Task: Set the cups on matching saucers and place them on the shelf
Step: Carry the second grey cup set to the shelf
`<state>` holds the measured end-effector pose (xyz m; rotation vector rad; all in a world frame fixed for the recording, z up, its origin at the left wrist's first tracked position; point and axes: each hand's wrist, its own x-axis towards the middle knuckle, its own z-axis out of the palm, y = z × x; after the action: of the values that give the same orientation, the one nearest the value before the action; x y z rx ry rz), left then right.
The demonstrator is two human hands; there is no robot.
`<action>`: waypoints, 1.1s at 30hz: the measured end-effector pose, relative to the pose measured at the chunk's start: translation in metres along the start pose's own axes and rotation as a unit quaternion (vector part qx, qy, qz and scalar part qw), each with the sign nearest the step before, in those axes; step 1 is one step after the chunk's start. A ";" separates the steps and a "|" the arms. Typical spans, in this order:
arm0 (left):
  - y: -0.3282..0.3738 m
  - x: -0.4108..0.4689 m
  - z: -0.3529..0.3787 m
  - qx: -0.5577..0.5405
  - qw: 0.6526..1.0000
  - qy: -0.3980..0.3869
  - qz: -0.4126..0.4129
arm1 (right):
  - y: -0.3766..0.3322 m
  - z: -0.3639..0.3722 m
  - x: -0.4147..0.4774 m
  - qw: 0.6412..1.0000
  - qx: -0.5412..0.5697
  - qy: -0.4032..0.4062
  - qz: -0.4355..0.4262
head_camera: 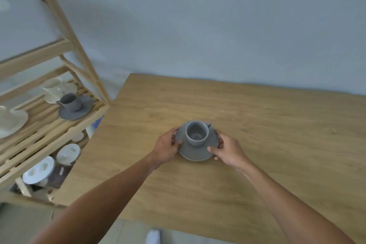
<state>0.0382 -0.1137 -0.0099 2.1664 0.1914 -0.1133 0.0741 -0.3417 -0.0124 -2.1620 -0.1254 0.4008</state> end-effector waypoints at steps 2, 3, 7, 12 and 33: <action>-0.015 -0.003 -0.021 -0.008 1.000 0.017 -0.017 | -0.019 0.016 0.011 0.999 -0.003 -0.027 -0.019; -0.023 -0.004 -0.033 -0.010 0.999 0.023 -0.023 | -0.027 0.026 0.018 0.999 -0.003 -0.040 -0.026; -0.059 -0.011 -0.085 -0.030 0.997 0.050 -0.050 | -0.066 0.072 0.043 0.996 -0.007 -0.077 -0.043; -0.105 -0.024 -0.159 -0.043 0.989 0.106 -0.098 | -0.123 0.147 0.076 0.988 -0.011 -0.132 -0.082; -0.306 -0.066 -0.384 -0.068 0.913 0.275 -0.293 | -0.311 0.455 0.170 0.912 -0.113 -0.323 -0.225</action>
<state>-0.0786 0.3671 -0.0299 1.8882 1.1376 0.1724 0.1021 0.2339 -0.0458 -2.0514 -1.0644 0.8423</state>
